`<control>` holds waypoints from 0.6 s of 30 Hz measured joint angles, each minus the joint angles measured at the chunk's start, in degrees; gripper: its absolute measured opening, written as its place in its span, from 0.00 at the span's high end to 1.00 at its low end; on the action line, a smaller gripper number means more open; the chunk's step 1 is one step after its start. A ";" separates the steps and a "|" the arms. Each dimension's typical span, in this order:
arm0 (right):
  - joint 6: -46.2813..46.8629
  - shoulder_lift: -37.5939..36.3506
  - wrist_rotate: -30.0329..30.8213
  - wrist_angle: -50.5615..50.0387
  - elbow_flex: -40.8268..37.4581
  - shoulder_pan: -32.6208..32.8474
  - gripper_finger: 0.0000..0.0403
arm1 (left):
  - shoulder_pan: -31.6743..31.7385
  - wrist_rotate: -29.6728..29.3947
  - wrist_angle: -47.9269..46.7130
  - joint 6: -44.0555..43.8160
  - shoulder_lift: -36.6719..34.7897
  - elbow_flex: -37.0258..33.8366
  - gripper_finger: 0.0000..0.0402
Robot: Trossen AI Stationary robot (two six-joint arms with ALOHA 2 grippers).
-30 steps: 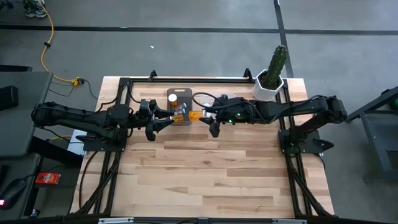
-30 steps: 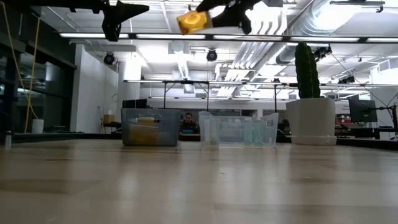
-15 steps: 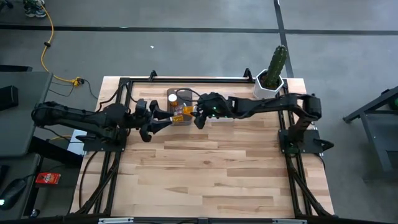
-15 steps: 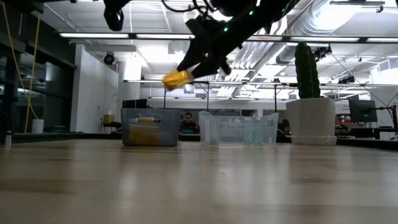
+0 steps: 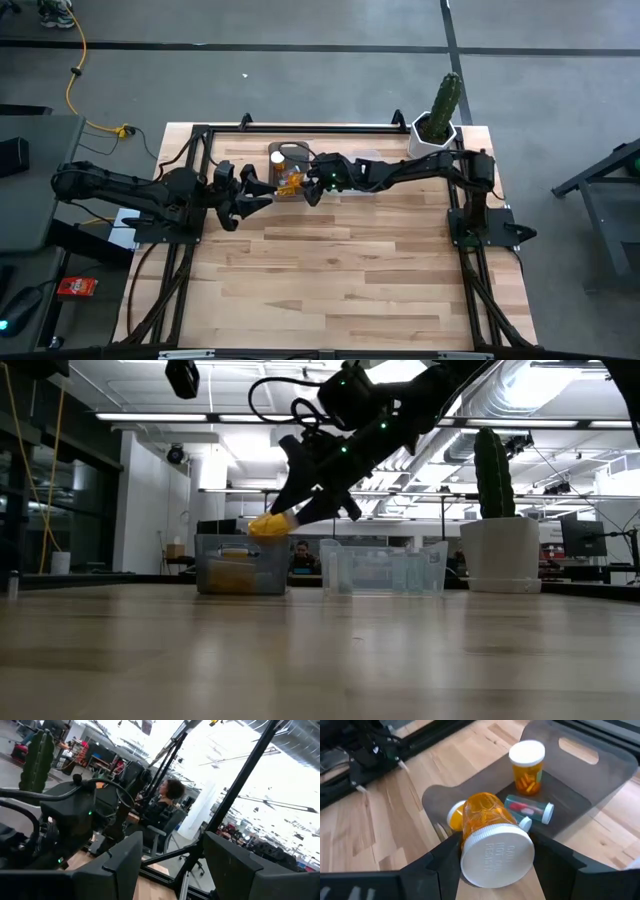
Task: Pick and place medicine bottles into bin by pill shape (circle, oval)
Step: Put the orange capsule bottle into the black bin
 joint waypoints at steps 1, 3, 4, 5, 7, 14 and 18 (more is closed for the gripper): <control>0.03 0.27 -0.04 0.48 0.00 0.02 0.51 | 0.00 0.00 -0.04 -0.02 0.00 0.00 0.51; -0.01 0.33 -0.03 0.44 0.00 0.04 0.51 | 0.00 0.00 -0.02 -0.01 0.00 0.00 0.51; -0.03 0.33 0.02 0.69 0.00 0.03 0.51 | 0.00 0.00 -0.10 0.01 0.00 0.00 0.51; -0.07 0.33 0.14 0.79 0.00 0.02 0.51 | 0.00 -0.02 -0.15 0.02 0.00 0.00 0.51; 0.27 0.33 0.16 0.75 0.00 0.02 0.51 | 0.00 -0.09 -0.16 0.10 0.00 0.00 0.51; 2.76 0.33 0.27 0.84 0.00 0.11 0.51 | 0.09 -0.99 -0.22 1.09 0.00 0.00 0.51; 1.91 0.33 1.66 0.84 0.00 0.81 0.46 | 0.09 -1.57 -0.22 2.34 0.00 0.00 0.51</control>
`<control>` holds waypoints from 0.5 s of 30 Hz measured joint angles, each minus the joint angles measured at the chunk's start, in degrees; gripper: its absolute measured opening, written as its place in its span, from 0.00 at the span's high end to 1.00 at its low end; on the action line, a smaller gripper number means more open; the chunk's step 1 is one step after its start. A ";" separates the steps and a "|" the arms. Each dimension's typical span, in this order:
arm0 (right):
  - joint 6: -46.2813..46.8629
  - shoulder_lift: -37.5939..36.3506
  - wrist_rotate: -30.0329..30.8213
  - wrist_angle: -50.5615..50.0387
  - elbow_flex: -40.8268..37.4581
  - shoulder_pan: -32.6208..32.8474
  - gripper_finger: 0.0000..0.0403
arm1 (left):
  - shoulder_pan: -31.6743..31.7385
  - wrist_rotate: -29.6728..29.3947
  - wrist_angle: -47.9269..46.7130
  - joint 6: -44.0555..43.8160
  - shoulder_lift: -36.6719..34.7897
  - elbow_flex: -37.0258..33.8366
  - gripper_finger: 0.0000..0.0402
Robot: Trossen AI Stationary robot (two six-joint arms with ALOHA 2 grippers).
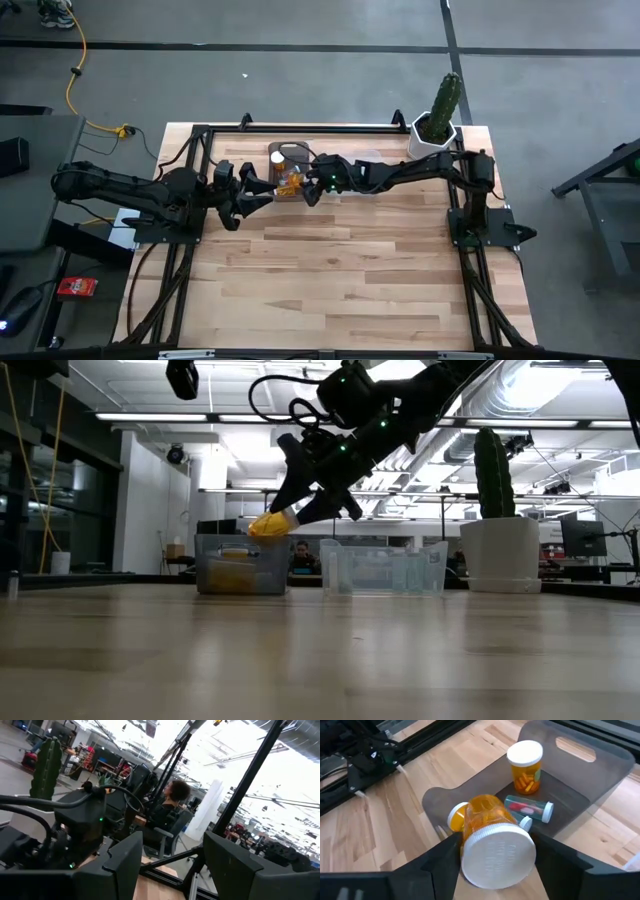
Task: Pick and place medicine bottles into bin by pill shape (circle, oval)
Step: Put the orange capsule bottle into the black bin, then return to Home Position
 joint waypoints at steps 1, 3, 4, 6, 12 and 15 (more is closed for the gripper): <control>0.06 0.00 -0.02 -0.02 0.00 0.15 0.44 | 0.00 0.02 -0.01 -0.03 0.00 0.00 0.51; 0.04 0.00 -0.02 0.00 0.00 0.24 0.39 | 0.00 0.06 -0.01 -0.02 0.00 0.00 0.51; 0.08 0.00 -0.02 0.00 0.00 0.28 0.36 | 0.00 0.06 -0.01 -0.01 0.00 0.00 0.51; 0.97 0.00 0.00 0.00 0.00 0.23 0.31 | 0.00 0.06 -0.02 0.16 0.00 0.00 0.51; 1.11 -1.00 -1.64 -0.37 -0.07 -0.25 0.22 | 0.00 0.09 -0.02 0.42 0.00 0.02 0.51; -1.39 -4.29 -3.76 -0.75 -0.07 -0.42 0.21 | 0.00 0.10 -0.19 0.42 0.00 0.02 0.51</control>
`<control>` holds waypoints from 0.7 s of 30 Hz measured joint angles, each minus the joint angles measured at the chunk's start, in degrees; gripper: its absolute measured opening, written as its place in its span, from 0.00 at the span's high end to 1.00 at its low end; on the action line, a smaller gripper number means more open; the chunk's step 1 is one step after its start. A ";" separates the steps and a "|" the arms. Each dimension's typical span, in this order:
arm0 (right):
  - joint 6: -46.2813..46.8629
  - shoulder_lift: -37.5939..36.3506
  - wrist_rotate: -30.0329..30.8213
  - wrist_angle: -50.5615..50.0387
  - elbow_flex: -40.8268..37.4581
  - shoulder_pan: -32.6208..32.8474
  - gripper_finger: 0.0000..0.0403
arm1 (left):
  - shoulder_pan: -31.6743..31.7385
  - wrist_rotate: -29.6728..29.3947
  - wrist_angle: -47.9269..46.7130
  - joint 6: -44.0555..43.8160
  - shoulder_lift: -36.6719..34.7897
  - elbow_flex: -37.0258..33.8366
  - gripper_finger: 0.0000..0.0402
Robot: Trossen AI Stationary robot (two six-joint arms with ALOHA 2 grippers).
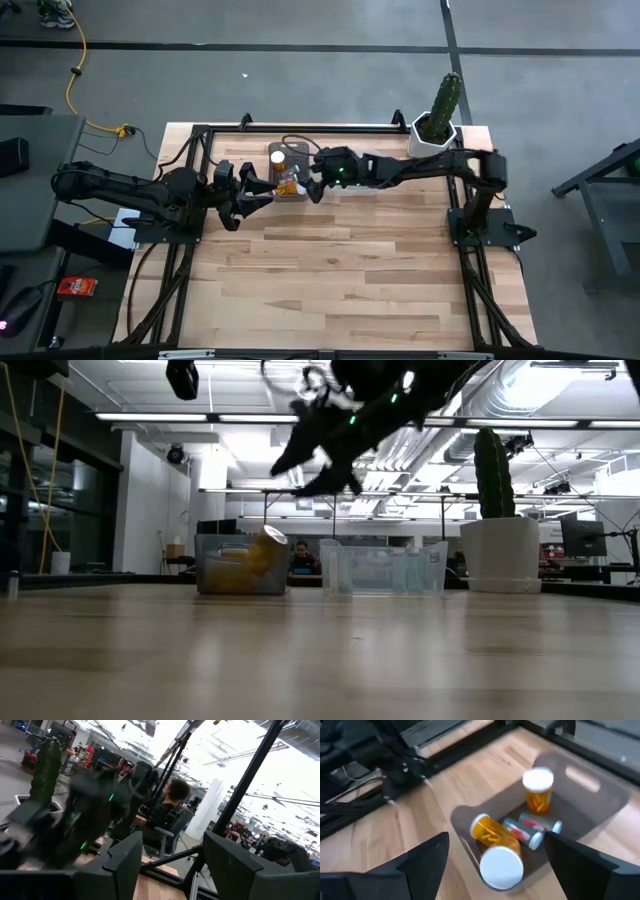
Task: Pick and place medicine bottles into bin by pill shape (circle, oval)
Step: Return to Home Position
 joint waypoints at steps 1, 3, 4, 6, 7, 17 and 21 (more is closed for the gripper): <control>-1.17 -1.57 -0.30 -0.98 0.00 0.00 0.21 | 0.00 0.01 -0.14 0.00 0.00 0.00 0.51; -3.80 -5.04 -0.26 -4.76 0.00 0.18 0.21 | 0.00 0.01 -0.29 0.00 0.00 0.00 0.51; -5.07 -6.92 -0.03 -7.51 0.00 0.45 0.21 | 0.00 0.01 -0.29 -0.02 0.00 0.00 0.51; -7.16 -10.96 1.56 -13.03 -0.15 1.39 0.21 | 0.00 0.01 -0.32 0.00 0.00 0.00 0.51; -7.97 -13.27 2.90 -15.27 -0.84 2.25 0.21 | 0.00 -0.03 -0.34 0.00 0.00 0.00 0.51; 4.45 -36.25 14.92 -5.00 -25.31 15.45 0.21 | 0.00 -3.74 -0.73 3.38 0.00 0.02 0.51; 3.70 -42.66 15.28 4.55 -31.42 19.85 0.21 | 0.00 -4.53 -0.70 5.30 0.00 0.02 0.51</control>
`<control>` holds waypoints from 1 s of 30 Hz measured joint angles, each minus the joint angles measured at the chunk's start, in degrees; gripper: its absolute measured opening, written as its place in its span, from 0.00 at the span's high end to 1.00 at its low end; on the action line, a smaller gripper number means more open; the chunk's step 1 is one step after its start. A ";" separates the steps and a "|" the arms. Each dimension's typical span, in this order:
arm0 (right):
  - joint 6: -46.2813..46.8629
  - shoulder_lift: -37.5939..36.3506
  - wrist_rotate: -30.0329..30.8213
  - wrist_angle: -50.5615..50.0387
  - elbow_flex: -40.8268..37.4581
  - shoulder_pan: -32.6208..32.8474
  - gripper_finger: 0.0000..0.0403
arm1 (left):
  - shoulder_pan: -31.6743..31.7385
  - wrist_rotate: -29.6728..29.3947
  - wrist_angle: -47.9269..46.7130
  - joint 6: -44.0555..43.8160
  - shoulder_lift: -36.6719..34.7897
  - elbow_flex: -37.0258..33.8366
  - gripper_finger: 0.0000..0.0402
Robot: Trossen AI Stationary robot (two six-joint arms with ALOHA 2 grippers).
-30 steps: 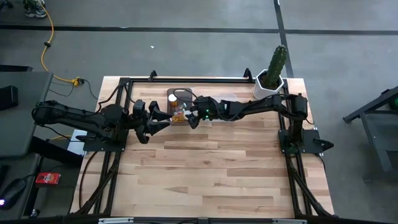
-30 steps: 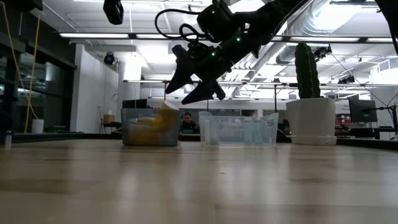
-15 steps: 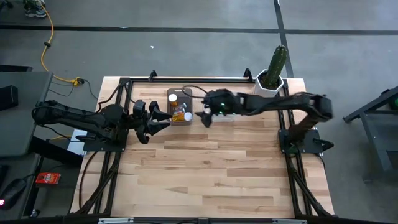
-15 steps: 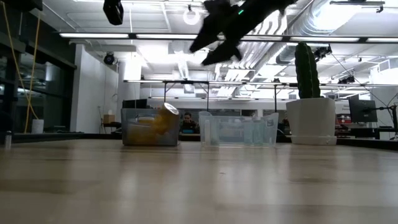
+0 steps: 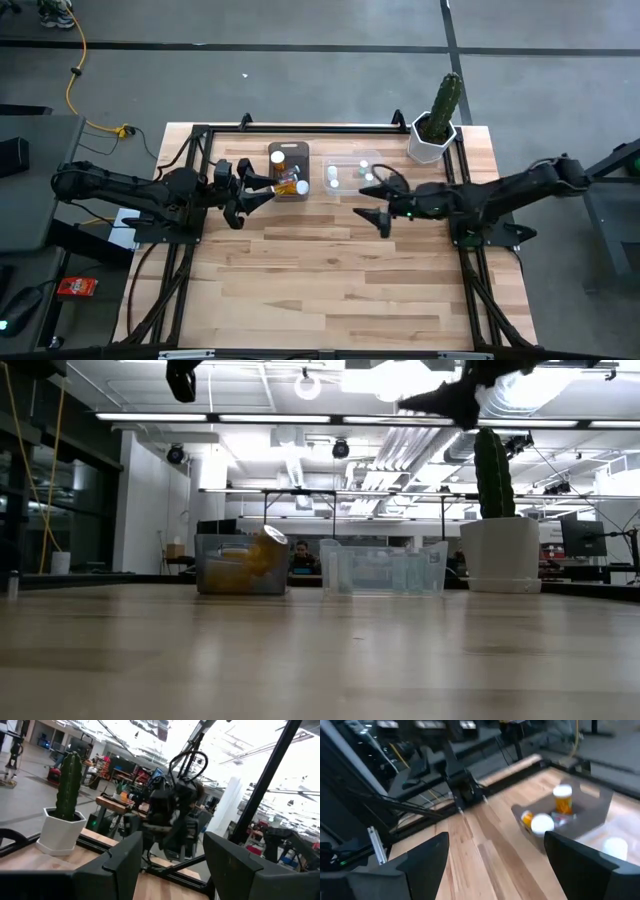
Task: Pick and place medicine bottles into bin by pill shape (circle, oval)
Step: Return to Home Position
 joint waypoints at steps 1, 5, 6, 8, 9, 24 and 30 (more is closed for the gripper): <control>-1.18 -1.17 0.16 0.86 -0.58 0.60 0.21 | 0.00 0.04 0.01 0.06 0.00 0.00 0.51; -5.47 -4.26 1.26 1.25 -0.42 1.81 0.21 | 0.00 0.04 0.01 -0.40 0.00 0.00 0.51; -6.42 -4.65 1.24 1.33 -0.01 1.81 0.21 | 0.00 0.04 0.01 -0.40 0.00 0.00 0.51; -8.71 -5.26 1.31 1.36 0.78 1.69 0.21 | 0.00 0.04 0.01 -0.44 0.00 0.00 0.51; -10.09 -5.38 1.37 1.38 1.22 1.68 0.21 | 0.00 0.04 -0.02 -0.46 0.00 0.00 0.51; -15.60 -5.37 1.37 0.68 2.15 1.66 0.21 | 0.00 -0.22 -1.45 -0.13 0.00 0.00 0.51; -15.36 -5.37 1.20 0.63 2.15 1.68 0.21 | 1.23 0.33 -10.63 5.26 -5.22 0.04 0.67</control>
